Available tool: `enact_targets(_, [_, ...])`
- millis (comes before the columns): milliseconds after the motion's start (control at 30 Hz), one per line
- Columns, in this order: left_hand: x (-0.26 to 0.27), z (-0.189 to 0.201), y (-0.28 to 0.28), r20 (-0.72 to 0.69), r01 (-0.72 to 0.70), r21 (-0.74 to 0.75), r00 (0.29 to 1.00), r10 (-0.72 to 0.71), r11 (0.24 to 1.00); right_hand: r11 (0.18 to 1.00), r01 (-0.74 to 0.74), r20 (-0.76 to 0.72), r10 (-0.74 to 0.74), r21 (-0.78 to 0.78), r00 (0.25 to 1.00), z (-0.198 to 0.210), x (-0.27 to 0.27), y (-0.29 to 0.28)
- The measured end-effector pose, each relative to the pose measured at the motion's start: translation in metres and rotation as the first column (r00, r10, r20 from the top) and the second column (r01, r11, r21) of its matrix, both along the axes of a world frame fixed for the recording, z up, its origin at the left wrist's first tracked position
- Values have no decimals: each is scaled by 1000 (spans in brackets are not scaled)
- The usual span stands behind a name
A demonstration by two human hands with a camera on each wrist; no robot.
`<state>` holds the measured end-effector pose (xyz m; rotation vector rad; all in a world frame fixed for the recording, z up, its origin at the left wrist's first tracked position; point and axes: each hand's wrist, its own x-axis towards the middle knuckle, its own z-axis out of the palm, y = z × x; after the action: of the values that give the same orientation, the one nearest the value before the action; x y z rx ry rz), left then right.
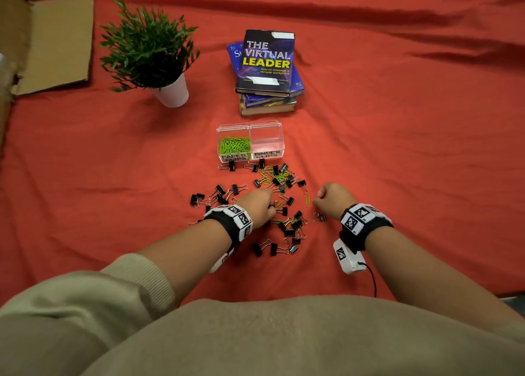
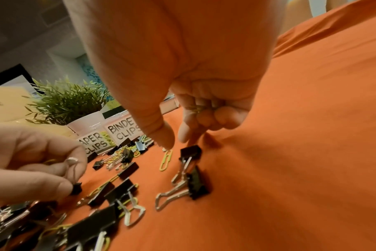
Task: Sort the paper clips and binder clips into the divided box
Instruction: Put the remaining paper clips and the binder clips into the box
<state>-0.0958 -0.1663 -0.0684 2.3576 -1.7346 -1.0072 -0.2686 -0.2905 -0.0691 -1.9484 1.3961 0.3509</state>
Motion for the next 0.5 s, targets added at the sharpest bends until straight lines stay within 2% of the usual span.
enact_targets(133, [16, 5, -2, 29, -179, -4, 983, 179, 984, 998, -57, -65, 55, -33, 996, -1, 16, 9])
enact_targets(200, [17, 7, -2, 46, -225, -35, 973, 226, 974, 994, -86, -103, 79, -67, 992, -4, 21, 15])
enact_targets(300, [7, 8, -4, 25, -198, -72, 979, 200, 977, 987, -143, -137, 132, -74, 982, -3, 26, 23])
enact_targets(400, [-8, 2, -7, -6, -109, -70, 994, 109, 992, 969, -233, -136, 221, -81, 966, 0, 25, 28])
enact_targets(467, [-16, -5, -10, -9, -87, -61, 996, 86, 994, 967, -243, -83, 236, -80, 968, 1, 21, 28])
enact_targets(500, [-18, -7, -11, -4, -85, -57, 996, 85, 995, 977, -201, -24, 199, -67, 980, 2, 19, 28])
